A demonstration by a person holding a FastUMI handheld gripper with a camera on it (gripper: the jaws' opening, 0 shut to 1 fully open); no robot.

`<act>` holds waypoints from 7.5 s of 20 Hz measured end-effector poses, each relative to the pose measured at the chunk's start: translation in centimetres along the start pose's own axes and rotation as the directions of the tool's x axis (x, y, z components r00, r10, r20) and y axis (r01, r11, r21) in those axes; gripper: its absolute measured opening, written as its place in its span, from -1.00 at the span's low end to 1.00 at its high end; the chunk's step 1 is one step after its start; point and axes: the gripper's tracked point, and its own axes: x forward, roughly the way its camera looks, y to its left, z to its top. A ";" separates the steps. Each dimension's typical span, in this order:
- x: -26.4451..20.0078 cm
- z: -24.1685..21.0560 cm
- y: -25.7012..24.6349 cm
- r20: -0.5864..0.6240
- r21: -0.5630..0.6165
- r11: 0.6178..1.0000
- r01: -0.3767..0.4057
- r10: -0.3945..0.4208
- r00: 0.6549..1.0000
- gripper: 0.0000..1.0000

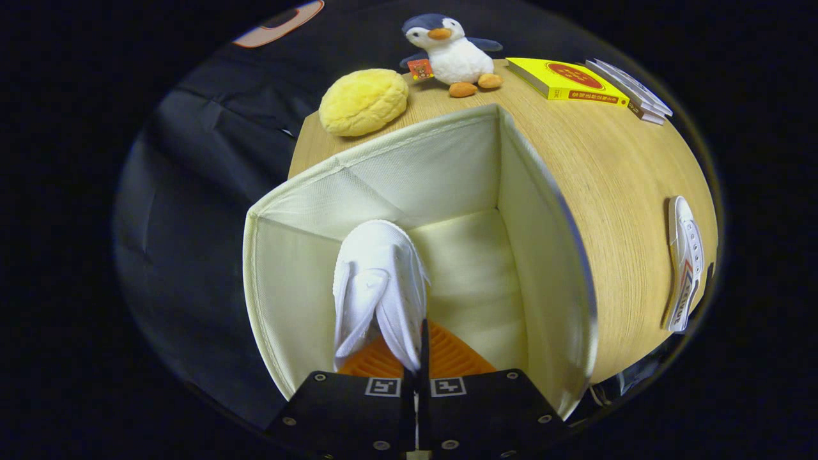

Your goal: Open the storage box then place both shoes into the box .Put the left shoe in first, then the right shoe, with the right side of both shoes facing outward in a uniform manner.

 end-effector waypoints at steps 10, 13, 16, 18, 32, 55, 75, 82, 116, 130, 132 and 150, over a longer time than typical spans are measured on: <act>-0.4 -1.9 1.8 -0.060 -0.080 0.987 -0.136 0.131 0.990 -0.42; -2.6 -1.0 1.5 -0.008 -0.107 0.974 -0.198 0.198 0.980 -0.21; -5.7 -0.2 1.4 0.044 -0.123 0.951 -0.283 0.290 0.956 0.12; -7.7 0.7 0.7 0.110 -0.183 0.937 -0.299 0.321 0.941 0.23; -15.5 5.6 -19.9 0.463 -0.255 0.966 -0.028 0.148 0.874 0.93; -7.2 0.6 -43.5 0.395 -0.189 0.945 0.268 -0.177 0.901 0.05; -8.6 2.7 -42.3 0.363 0.044 0.984 0.174 -0.178 0.915 -0.98; -11.3 5.1 -36.4 0.401 -0.006 0.993 0.116 -0.104 0.910 -0.98; -14.7 4.8 -1.4 0.403 -0.374 0.924 -0.082 0.241 0.883 -0.99; -8.3 4.9 -2.6 0.374 -0.150 0.984 0.100 -0.037 0.927 -0.95; -7.1 4.3 -3.3 0.345 -0.131 0.982 0.134 -0.081 0.935 -0.94; -16.2 8.7 -5.0 0.472 -0.319 0.947 -0.033 0.189 0.861 -0.04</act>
